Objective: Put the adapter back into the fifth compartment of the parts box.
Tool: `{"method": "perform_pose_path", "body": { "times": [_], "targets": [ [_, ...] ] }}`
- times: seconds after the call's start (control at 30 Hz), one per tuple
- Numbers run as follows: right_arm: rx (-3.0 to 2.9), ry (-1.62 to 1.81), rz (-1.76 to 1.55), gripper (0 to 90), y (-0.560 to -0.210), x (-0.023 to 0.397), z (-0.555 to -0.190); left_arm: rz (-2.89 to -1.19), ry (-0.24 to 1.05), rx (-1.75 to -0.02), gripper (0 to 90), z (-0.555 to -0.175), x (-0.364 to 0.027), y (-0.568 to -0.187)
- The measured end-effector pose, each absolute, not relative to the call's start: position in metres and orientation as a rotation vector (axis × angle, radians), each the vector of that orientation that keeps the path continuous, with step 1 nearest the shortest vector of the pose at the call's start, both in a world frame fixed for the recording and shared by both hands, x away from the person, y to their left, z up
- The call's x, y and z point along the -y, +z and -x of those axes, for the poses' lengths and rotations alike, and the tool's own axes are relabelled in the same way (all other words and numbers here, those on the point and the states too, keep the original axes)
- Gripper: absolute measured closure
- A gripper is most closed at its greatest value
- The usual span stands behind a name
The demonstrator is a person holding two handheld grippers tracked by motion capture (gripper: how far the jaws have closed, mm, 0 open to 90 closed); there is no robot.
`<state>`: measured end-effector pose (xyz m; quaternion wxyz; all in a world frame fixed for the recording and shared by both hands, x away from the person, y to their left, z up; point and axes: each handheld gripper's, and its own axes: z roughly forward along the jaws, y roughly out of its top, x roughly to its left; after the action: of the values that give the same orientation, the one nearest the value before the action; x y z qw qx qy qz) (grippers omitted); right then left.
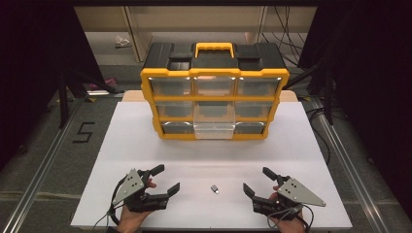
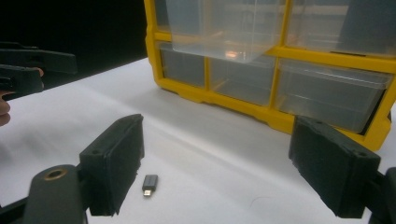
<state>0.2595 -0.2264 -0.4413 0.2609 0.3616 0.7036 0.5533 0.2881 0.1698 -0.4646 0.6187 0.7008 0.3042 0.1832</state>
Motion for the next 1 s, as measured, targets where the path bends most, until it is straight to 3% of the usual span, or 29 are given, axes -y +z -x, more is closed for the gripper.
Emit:
{"method": "perform_pose_path", "body": {
  "times": [1.0],
  "targets": [
    [-2.125, 1.365, -0.878, 21.6, -0.431, 0.200, -0.265, -1.620, 0.433, -0.696, 19.1, -0.287, -0.167, -0.466]
  ]
}}
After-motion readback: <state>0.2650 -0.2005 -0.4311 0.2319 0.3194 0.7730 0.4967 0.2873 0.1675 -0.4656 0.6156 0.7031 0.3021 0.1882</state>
